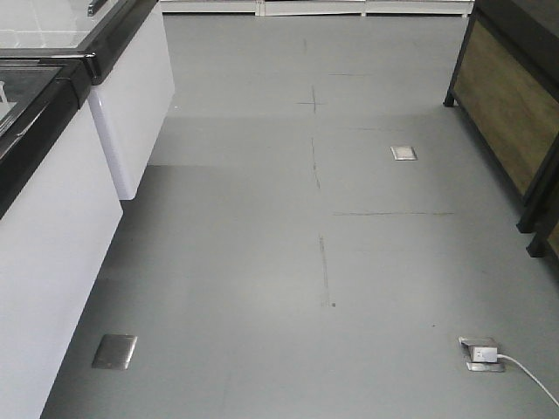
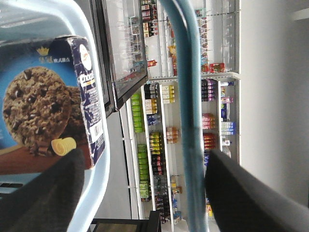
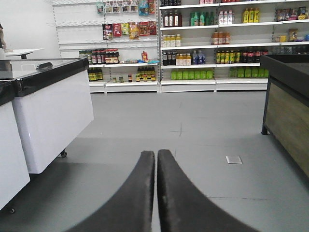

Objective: Left arm holds basket, right arm returns cookies
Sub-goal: 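Reach the left gripper down and grasp the light-blue basket handle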

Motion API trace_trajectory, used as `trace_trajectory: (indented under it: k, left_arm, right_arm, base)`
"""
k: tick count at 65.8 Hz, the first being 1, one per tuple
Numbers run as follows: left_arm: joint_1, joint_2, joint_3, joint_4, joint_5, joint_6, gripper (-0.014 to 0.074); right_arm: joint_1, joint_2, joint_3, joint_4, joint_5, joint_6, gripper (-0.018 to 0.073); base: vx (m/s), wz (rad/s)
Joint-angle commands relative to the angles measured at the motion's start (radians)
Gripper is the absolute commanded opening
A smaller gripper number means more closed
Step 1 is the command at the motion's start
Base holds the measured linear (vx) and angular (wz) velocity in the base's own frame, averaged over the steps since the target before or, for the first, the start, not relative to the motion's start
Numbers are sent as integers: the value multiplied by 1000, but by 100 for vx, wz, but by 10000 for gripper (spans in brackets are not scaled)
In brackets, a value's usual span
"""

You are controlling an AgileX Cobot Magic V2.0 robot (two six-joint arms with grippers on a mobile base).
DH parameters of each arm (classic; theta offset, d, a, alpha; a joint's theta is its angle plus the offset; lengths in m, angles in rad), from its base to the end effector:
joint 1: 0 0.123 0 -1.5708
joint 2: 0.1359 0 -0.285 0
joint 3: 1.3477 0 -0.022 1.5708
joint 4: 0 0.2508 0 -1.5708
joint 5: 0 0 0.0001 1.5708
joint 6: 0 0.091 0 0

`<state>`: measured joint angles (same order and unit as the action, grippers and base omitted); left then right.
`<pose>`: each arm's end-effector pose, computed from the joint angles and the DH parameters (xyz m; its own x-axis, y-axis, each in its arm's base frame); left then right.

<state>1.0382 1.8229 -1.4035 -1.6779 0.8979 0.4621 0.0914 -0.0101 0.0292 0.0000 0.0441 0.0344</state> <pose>0.2682 0.3156 0.3145 0.1194 -0.9837 -0.1344 -0.1405 0.1172 -0.9831 0.0567 0.0052 0.1999 0.0207 0.0364 -0.9991 -0.0920 0.9952 0.0344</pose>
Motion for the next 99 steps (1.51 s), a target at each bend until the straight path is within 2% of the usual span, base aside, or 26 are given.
trace_trajectory:
  k: [1,10,16,22,29,30,48,57,68,75,89,99]
  left_arm:
    - [-5,3,-83,-104,73,3,510]
    - [-5,52,-125,-104,121,-25,496]
    - [-5,61,-124,-104,113,-37,424]
    - [-5,67,-124,-104,110,-32,259]
    - [-5,70,-124,-104,110,-23,6]
    - [-5,70,-124,-104,110,-18,-9]
    - [-5,60,-127,-104,110,-24,-8]
    - [-17,39,-192,-104,130,-13,-7]
    - [-82,-13,-302,-104,148,3,-7]
    - [-150,-58,-325,-104,151,1,-7]
    - [-326,-137,-322,-104,211,34,-7]
    - [-484,-180,-321,-102,237,56,-7]
  right_arm:
    - [-3,-12,2,-6,-70,-9,-3]
    - [-3,-12,2,-6,-70,-9,-3]
    - [-3,-12,2,-6,-70,-9,-3]
    - [-3,-12,2,-6,-70,-9,-3]
    - [-3,-12,2,-6,-70,-9,-3]
    - [-3,-12,2,-6,-70,-9,-3]
    - [-3,-12,2,-6,-70,-9,-3]
    - [-3,-12,2,-6,-70,-9,-3]
    - [-3,-12,2,-6,-70,-9,-3]
    - [-3,-12,2,-6,-70,-9,-3]
    - [-3,-12,2,-6,-70,-9,-3]
    - [-3,-12,2,-6,-70,-9,-3]
  base:
    - [0,0]
    - [0,0]
    - [0,0]
    - [0,0]
    - [0,0]
    - [0,0]
    - [0,0]
    - [0,0]
    - [0,0]
    - [0,0]
    - [0,0]
    - [0,0]
